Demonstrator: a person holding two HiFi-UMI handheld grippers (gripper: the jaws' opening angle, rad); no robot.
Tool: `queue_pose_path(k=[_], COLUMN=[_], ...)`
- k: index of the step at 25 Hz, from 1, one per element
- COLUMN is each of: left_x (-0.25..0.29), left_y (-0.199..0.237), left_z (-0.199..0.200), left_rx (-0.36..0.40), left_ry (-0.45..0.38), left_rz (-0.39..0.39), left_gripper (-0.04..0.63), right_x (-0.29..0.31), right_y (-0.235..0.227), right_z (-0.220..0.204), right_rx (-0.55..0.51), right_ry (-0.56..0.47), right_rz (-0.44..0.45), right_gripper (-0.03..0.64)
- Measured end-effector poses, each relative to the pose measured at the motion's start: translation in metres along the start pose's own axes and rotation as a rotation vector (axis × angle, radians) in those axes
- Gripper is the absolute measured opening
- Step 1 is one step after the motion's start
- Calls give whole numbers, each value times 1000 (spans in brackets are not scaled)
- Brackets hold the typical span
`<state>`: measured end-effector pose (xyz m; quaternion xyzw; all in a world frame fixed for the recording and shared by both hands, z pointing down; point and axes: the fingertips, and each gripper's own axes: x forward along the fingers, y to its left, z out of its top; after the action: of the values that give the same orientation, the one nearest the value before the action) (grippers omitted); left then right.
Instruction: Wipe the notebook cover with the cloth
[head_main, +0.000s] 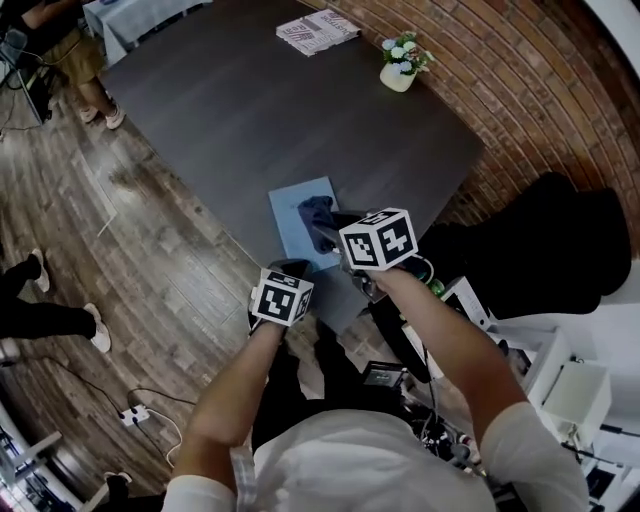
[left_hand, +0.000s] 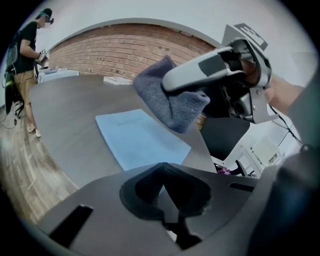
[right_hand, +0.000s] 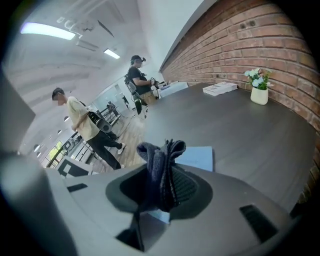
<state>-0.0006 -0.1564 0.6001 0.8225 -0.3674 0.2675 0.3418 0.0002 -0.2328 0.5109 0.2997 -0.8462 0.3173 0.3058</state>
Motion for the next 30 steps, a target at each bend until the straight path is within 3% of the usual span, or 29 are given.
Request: queue_pose_path(k=[4, 10, 18, 30], left_x=[9, 9, 10, 9], left_y=[3, 5, 5, 6], left_z=[-13, -11, -12, -12], left_rx=[-10, -51, -48, -65], left_ry=[57, 66, 89, 103], left_rz=[17, -3, 10, 12], left_gripper=[5, 5, 5, 5], right_x=[21, 54, 109, 123], right_y=[-7, -12, -4, -38], right_z=[7, 20, 25, 20], right_rx=[0, 18, 111, 99], right_ry=[24, 53, 101, 148], right_rz=[22, 38, 93, 20], right_gripper=[114, 114, 114, 112])
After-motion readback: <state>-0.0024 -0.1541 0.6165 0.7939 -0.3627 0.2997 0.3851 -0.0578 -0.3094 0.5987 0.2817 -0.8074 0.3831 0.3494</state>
